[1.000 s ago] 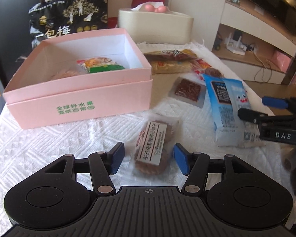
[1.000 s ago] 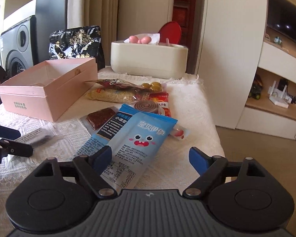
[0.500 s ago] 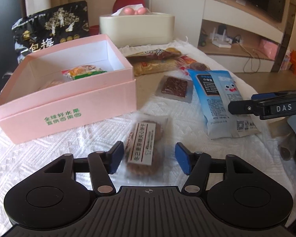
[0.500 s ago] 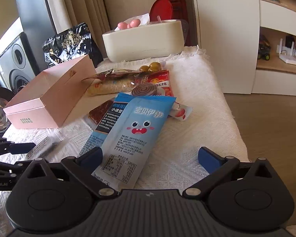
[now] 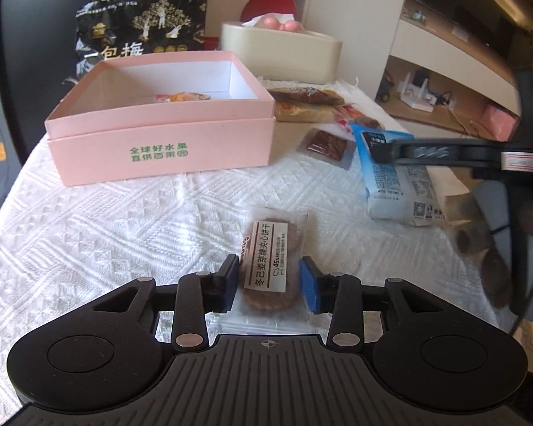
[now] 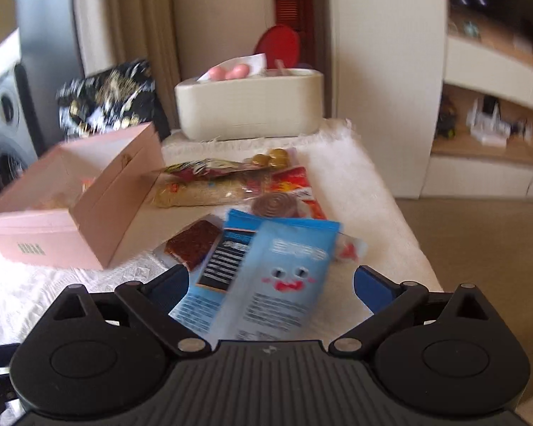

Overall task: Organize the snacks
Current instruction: 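Lift the brown cookie packet with the left gripper while the right lifts the blue bag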

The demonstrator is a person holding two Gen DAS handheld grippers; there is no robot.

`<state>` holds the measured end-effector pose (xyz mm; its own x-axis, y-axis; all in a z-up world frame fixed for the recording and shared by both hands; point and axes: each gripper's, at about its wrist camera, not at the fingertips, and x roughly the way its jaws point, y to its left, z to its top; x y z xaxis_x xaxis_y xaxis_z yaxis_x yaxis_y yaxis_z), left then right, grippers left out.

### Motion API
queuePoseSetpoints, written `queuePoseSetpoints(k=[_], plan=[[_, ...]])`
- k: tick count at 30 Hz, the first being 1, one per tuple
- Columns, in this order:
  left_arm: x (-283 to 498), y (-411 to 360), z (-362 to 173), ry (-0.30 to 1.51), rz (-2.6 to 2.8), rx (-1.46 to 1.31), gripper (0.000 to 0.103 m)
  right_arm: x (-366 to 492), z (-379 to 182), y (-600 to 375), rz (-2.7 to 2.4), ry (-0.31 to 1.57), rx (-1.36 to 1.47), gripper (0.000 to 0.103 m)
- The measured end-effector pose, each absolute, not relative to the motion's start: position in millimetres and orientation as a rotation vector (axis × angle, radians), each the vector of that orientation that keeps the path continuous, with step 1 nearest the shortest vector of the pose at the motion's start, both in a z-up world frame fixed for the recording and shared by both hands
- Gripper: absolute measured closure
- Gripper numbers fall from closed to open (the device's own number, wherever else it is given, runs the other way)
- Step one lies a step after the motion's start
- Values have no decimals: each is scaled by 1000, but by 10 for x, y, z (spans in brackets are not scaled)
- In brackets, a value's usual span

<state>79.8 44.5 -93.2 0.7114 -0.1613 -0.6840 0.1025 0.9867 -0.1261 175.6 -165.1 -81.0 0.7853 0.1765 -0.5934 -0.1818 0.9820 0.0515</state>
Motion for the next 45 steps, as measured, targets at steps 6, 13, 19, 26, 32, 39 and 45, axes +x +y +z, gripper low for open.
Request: queuePoseSetpoints(k=[6,13,19,26,32,39,45], plan=[[774,423,-953,746,-136,-73,60,1790,-896,-1560,213,684,-68,11],[772,462,-961,736,-148,-98,60,1331,-726,-1604,516,680,-140,13],[756,457,-954,738,-152,-97,60,934,-611,-1498,656,675,-214,13],[440,410,-865,734,-169,-69,61,603,-517,-1448,696,640,-276,13],[42,457,-655,686,-190,-57,61,481,-361,-1443,731,611,-276,12],[-5,836,154,446,-91,-57,61,456,247,-1327,767,408,-257,13],[590,1279,606,345,-48,-177,61,990,870,-1113,759,315,-144,12]])
